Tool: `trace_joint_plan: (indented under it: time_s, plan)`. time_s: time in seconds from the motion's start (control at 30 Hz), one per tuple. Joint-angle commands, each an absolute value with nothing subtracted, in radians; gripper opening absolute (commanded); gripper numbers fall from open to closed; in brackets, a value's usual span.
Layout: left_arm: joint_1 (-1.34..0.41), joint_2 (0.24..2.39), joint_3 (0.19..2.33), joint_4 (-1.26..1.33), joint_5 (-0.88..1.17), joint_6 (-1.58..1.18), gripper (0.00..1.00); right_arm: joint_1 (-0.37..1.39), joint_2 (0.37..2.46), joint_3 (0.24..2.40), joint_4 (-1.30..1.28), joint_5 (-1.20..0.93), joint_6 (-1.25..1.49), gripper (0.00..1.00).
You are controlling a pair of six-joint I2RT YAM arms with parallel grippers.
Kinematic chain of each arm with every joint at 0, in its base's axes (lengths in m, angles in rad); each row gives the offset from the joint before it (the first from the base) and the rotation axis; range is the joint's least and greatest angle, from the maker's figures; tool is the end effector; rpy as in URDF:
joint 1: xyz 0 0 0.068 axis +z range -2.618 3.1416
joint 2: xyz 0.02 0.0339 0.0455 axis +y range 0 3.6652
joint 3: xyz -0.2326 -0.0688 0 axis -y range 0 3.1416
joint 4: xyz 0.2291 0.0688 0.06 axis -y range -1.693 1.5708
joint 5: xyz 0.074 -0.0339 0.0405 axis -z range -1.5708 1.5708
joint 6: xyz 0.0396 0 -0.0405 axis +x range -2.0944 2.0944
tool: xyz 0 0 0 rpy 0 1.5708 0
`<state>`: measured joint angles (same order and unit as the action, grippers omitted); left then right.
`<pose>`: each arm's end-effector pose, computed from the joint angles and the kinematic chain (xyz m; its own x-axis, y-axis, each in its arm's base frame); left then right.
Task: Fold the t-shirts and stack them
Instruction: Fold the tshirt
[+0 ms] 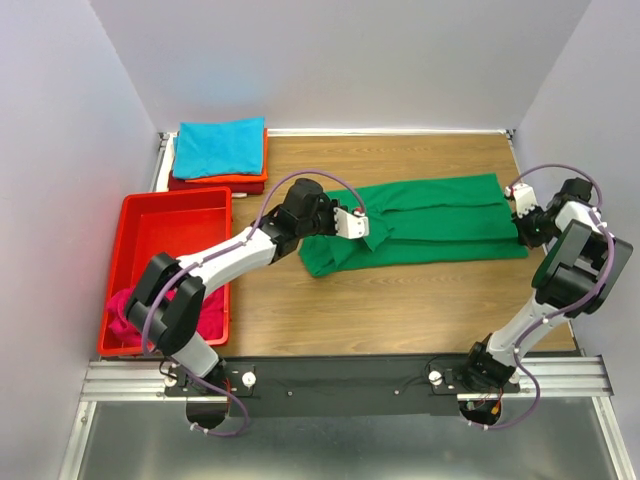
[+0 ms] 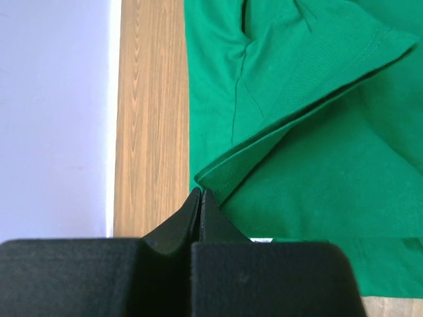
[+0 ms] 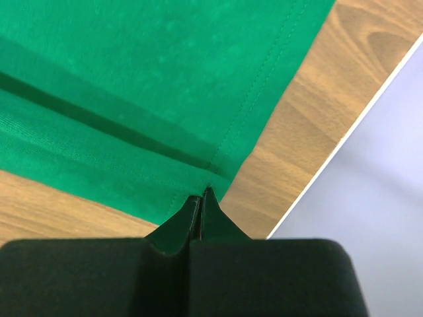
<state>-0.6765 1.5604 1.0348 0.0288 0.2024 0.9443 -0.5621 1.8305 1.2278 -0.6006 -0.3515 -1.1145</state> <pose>0.2641 -0.2222 0.2293 0.3905 0.7041 -0.5930 0.7414 0.1413 0.6560 0.2970 -0.1710 0.1541 -0.7032 -0.5532 -0.4467 -0.5345 0.8256 -0.1809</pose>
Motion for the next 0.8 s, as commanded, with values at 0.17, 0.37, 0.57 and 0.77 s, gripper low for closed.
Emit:
trace_joint_plan:
  time_s: [0.17, 0.37, 0.57, 0.77]
  plan:
    - [-0.657, 1.626, 1.104, 0.037, 0.189, 0.963, 0.0, -0.548, 1.862, 1.27, -0.569, -0.382, -1.062, 0.01]
    - [-0.65, 1.657, 1.13, 0.031, 0.181, 0.971, 0.0, -0.534, 1.867, 1.272, -0.561, -0.383, -1.036, 0.02]
    - [-0.64, 1.675, 1.152, 0.028, 0.181, 0.974, 0.0, -0.526, 1.876, 1.292, -0.548, -0.379, -0.996, 0.02]
    - [-0.627, 1.701, 1.181, 0.022, 0.179, 0.982, 0.0, -0.525, 1.882, 1.312, -0.503, -0.361, -0.908, 0.12]
